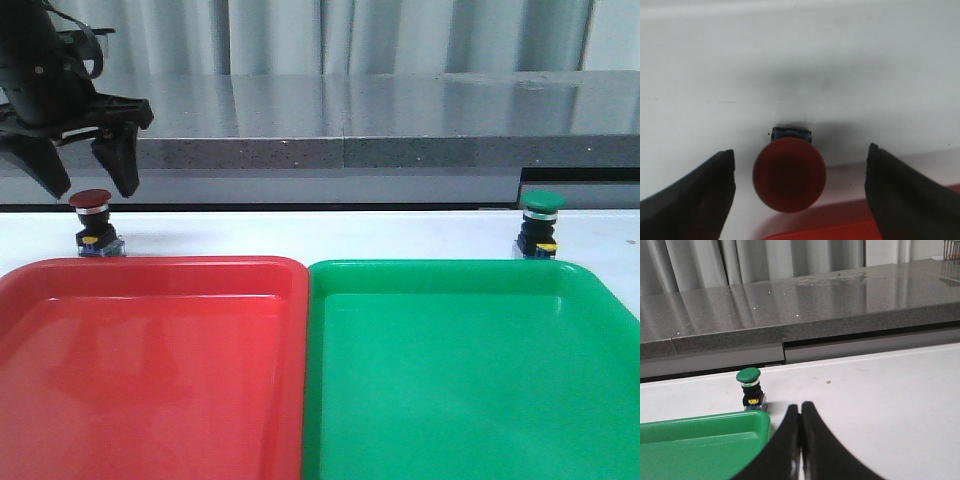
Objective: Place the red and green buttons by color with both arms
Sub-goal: 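Lower the left gripper onto the red button and close on it, then lift the red button and carry it into the red tray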
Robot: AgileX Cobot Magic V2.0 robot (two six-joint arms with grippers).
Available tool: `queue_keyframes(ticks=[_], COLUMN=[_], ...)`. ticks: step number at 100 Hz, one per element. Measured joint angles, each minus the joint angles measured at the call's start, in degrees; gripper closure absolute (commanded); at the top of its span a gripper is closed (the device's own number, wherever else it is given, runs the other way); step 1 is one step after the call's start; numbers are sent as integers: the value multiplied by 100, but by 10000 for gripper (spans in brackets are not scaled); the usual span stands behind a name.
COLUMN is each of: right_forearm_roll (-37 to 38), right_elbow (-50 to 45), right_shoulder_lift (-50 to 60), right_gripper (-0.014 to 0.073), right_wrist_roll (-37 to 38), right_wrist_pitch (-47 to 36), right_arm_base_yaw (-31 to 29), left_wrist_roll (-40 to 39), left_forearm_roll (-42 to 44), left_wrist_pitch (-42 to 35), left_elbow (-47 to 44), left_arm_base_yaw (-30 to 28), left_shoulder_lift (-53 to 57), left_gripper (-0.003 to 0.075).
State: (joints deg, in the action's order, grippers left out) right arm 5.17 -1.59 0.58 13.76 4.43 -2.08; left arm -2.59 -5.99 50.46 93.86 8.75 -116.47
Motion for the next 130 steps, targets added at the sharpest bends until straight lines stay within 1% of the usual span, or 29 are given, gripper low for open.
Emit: queue_keyframes(ticks=[19,26,48,67,96,104,116,130], right_forearm_roll=[0,0,0,0,0,0,0,0], right_elbow=[0,0,0,0,0,0,0,0], right_shoulder_lift=[0,0,0,0,0,0,0,0], right_gripper=[657,657,657,657,657,657,657,657], right_wrist_roll=[0,0,0,0,0,0,0,0], right_wrist_pitch=[0,0,0,0,0,0,0,0], right_arm_base_yaw=[0,0,0,0,0,0,0,0], left_wrist_roll=[0,0,0,0,0,0,0,-176], left_forearm_roll=[0,0,0,10,10,10,10,-23], left_wrist_pitch=[13,13,13,23,96,268,635,834], left_elbow=[22,33,33,41,56,134,375,436], left_arm_base_yaw=[0,0,0,0,0,0,0,0], left_shoulder_lift=[-107,-107,-107,-107,-107,-107,-94,174], left_gripper=[220,251,389,463,520,535,535,535])
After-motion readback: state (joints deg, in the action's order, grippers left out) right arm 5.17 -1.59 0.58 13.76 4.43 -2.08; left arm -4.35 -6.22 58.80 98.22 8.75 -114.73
